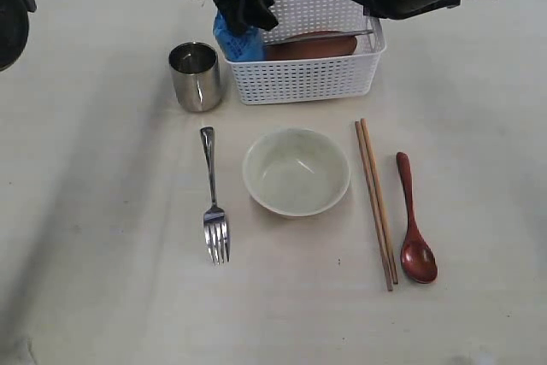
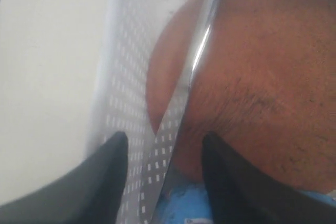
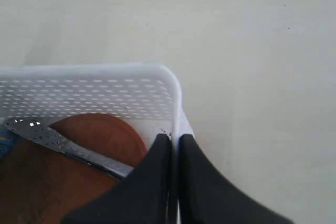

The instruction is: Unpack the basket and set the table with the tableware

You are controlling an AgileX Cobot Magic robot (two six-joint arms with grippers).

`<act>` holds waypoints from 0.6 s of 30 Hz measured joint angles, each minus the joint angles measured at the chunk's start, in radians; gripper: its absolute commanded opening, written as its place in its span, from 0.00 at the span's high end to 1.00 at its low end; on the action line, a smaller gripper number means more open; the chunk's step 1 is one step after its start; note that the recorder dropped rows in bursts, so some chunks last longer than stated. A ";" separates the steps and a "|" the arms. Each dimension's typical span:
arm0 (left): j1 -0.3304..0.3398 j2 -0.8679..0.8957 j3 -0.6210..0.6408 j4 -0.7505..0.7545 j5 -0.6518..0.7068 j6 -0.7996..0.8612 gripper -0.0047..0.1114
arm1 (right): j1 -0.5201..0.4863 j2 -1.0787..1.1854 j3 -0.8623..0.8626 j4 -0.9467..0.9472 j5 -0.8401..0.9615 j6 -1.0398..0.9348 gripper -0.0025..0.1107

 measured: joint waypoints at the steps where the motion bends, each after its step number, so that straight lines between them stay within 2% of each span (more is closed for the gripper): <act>1: 0.000 0.000 0.000 0.000 -0.005 0.000 0.58 | 0.000 0.000 0.000 0.000 0.000 0.000 0.98; 16: 0.002 -0.030 0.000 0.007 -0.016 0.000 0.58 | 0.000 0.002 0.000 0.000 0.030 -0.004 0.98; 18: 0.002 -0.032 0.000 0.007 -0.016 -0.007 0.58 | 0.000 0.004 0.000 0.000 0.033 -0.004 0.92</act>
